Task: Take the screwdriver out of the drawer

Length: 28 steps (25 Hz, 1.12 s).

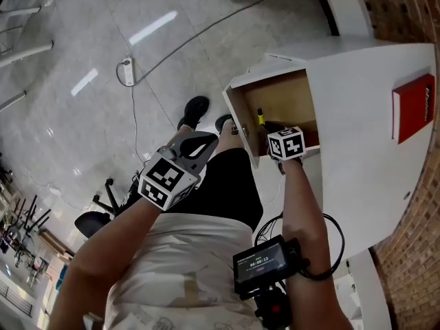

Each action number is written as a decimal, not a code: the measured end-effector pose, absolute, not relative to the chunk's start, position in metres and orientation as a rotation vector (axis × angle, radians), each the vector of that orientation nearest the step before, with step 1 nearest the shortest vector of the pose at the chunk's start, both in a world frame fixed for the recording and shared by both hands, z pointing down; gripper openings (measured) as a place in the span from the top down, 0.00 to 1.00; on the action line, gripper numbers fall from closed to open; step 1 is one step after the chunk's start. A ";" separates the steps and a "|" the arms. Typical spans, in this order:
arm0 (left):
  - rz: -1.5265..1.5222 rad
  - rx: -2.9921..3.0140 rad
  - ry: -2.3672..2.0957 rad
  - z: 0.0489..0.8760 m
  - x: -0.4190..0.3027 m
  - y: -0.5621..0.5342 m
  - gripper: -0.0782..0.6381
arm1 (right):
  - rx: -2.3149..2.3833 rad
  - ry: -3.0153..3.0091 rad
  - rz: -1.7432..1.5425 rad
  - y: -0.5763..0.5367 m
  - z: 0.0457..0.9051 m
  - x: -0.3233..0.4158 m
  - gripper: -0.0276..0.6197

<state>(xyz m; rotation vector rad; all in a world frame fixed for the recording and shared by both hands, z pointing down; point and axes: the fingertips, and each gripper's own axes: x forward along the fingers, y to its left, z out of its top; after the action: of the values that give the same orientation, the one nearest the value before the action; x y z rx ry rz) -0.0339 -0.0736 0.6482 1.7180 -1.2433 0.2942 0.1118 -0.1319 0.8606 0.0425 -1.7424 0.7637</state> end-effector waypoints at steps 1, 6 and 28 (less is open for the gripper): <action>0.295 1.728 -1.239 0.645 -0.033 -0.075 0.88 | 0.055 -1.750 0.770 -0.132 0.857 0.112 0.87; 0.324 1.773 -1.219 0.638 -0.043 -0.077 0.88 | 0.142 -1.786 0.800 -0.138 0.842 0.112 0.87; 0.391 1.951 -1.161 0.584 -0.056 -0.075 0.88 | 0.350 -1.922 0.890 -0.123 0.753 0.105 0.87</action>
<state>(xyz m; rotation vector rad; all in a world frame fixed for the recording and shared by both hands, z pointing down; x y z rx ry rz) -0.0565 -0.0750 0.5839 1.9508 -1.1611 0.3911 0.1053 -0.1231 0.7531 0.3497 -1.9222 0.8900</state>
